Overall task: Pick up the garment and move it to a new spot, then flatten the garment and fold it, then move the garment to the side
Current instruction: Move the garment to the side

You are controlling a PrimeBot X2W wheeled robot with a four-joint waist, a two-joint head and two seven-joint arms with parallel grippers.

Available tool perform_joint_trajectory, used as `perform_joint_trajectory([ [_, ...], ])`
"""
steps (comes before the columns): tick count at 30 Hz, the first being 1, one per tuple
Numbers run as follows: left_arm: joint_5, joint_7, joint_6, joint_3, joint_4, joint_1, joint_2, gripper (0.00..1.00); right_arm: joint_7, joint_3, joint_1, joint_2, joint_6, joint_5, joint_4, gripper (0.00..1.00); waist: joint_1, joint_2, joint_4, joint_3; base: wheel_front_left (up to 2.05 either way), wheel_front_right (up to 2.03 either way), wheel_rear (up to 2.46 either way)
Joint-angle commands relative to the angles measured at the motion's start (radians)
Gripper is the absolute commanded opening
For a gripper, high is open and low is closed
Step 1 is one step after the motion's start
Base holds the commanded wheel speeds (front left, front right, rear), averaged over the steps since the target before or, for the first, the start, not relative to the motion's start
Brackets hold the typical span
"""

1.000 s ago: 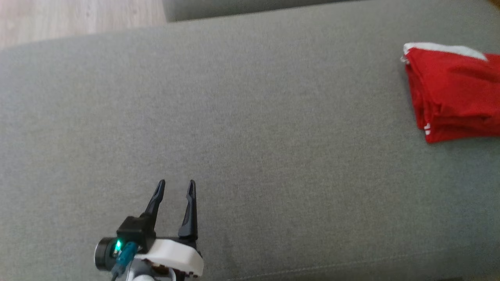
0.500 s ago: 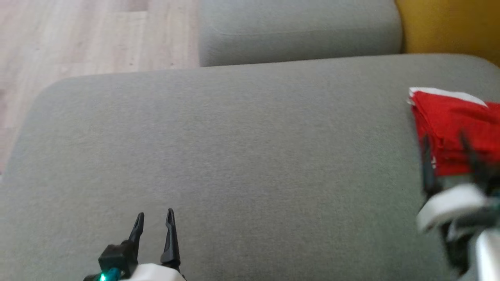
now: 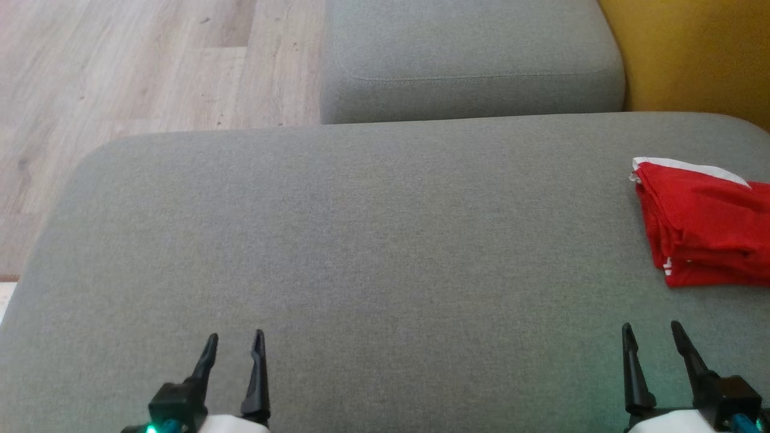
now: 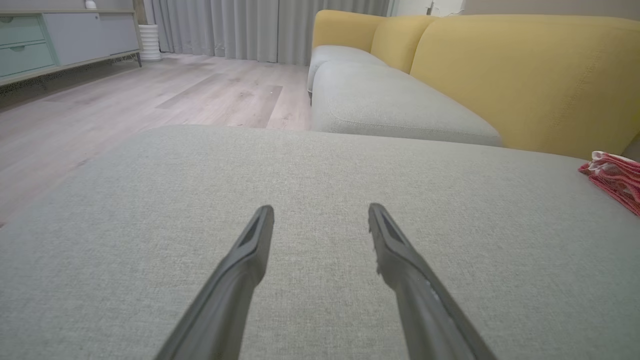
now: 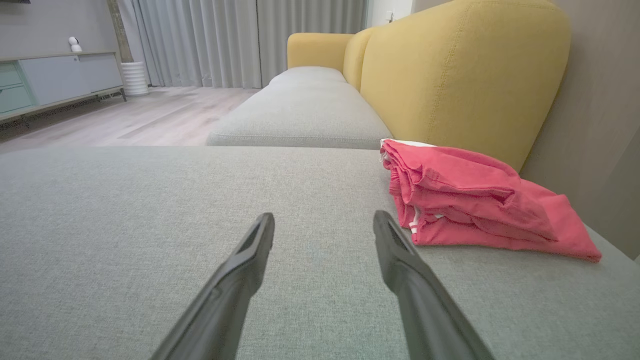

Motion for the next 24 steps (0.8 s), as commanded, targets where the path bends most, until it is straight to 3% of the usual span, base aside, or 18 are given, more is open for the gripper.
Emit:
perform_joint_trajectory([
  [1,0.008,-0.008,-0.004,0.042,-0.030,-0.031,-0.001,1.00,-0.018,0.019,-0.032,-0.008,0.007,0.011,-0.024,1.00,0.0000,0.0000,-0.006,-0.002,0.00,0.00,0.00],
  [9,0.018,-0.008,-0.001,0.059,-0.024,-0.018,-0.005,1.00,-0.029,0.043,-0.049,-0.008,0.007,0.012,-0.033,1.00,0.0000,0.0000,-0.020,0.001,0.00,0.00,0.00],
  [24,0.012,-0.008,0.011,0.046,-0.005,-0.013,-0.008,1.00,-0.029,0.061,-0.069,-0.008,0.007,0.018,-0.042,1.00,0.0000,0.0000,0.017,-0.012,0.00,0.00,0.00],
])
